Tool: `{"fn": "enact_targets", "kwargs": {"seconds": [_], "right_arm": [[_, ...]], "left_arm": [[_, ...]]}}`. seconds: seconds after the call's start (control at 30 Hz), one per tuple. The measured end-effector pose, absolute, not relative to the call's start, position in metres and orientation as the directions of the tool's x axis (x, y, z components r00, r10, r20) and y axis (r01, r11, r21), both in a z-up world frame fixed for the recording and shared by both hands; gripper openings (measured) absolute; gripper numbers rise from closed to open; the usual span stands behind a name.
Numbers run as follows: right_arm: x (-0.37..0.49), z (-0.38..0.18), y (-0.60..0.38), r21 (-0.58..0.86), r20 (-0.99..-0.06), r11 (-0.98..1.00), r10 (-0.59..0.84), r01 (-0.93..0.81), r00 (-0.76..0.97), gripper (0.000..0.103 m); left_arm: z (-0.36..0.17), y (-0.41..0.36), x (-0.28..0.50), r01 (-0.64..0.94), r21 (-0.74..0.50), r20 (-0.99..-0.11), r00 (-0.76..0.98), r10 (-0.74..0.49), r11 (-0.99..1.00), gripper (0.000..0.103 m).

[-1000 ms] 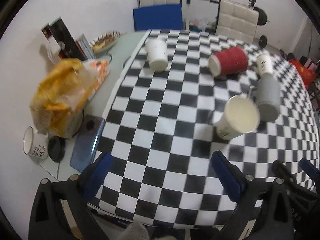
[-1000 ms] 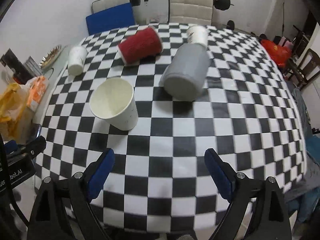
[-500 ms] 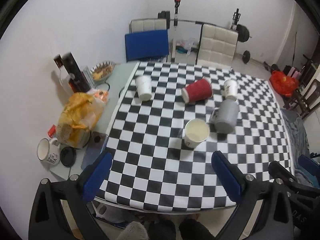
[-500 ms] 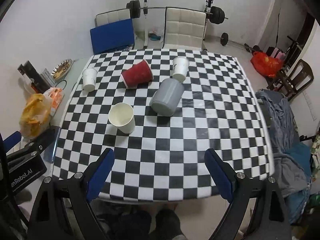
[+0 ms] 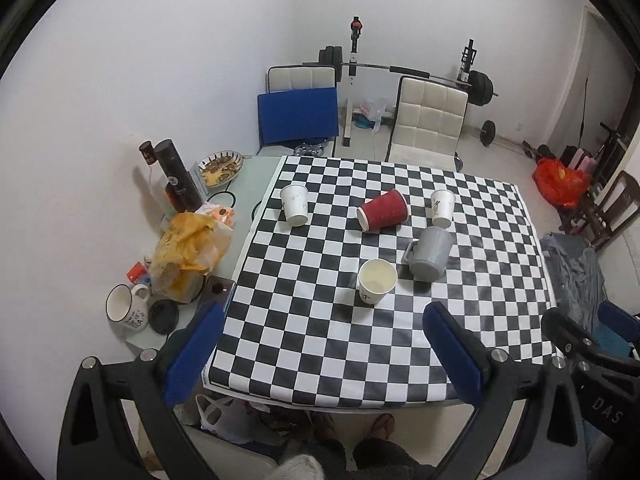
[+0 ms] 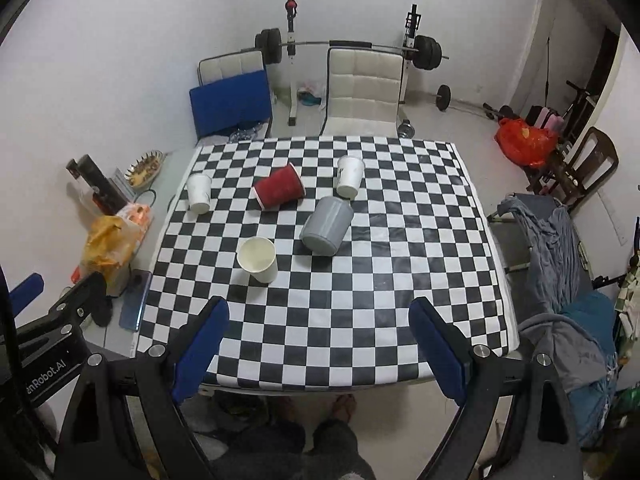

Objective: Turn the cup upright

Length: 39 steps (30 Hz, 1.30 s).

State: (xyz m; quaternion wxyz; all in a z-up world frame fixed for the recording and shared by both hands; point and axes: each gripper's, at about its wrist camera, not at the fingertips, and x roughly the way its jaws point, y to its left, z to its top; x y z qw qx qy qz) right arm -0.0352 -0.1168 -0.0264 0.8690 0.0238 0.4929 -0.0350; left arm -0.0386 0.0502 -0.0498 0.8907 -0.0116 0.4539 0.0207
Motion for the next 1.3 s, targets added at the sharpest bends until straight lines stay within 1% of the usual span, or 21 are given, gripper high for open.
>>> {"fn": "enact_targets", "kwargs": {"seconds": [0.3, 0.7, 1.3], "right_arm": [[-0.046, 0.012, -0.113, -0.006, -0.845, 0.996, -0.051, 0.085, 0.532, 0.093], [-0.050, 0.029, -0.104, -0.032, -0.848, 0.995, -0.079, 0.098, 0.524, 0.093], [-0.049, 0.032, -0.101, -0.035, -0.847, 0.994, -0.083, 0.100, 0.524, 0.093]], "left_arm": [[-0.026, 0.052, -0.048, -0.069, 0.013, -0.795, 0.605, 0.052, 0.998, 0.102], [-0.014, 0.053, -0.052, -0.096, 0.037, -0.790, 0.607, 0.088, 0.995, 0.102], [-0.012, 0.052, -0.056, -0.109, 0.043, -0.789, 0.607, 0.100, 0.993, 0.102]]}}
